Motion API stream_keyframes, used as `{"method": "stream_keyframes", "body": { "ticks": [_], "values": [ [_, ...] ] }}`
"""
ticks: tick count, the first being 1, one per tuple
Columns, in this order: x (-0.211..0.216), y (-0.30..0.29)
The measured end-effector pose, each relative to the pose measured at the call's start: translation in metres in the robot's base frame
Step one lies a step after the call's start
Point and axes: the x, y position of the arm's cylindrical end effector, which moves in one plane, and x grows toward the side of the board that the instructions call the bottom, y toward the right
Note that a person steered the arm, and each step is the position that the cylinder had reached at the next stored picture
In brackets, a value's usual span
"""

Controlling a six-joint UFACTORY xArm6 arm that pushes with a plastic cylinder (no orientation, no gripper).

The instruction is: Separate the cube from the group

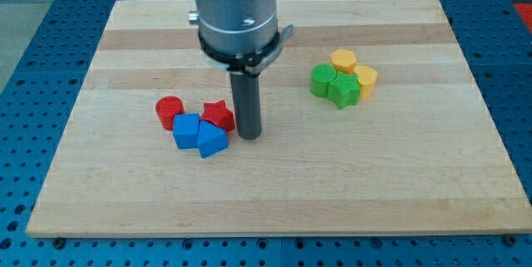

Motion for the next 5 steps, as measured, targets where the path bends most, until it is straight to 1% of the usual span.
{"method": "stream_keyframes", "body": {
  "ticks": [3, 5],
  "values": [
    [0.020, -0.042],
    [0.022, -0.042]
  ]
}}
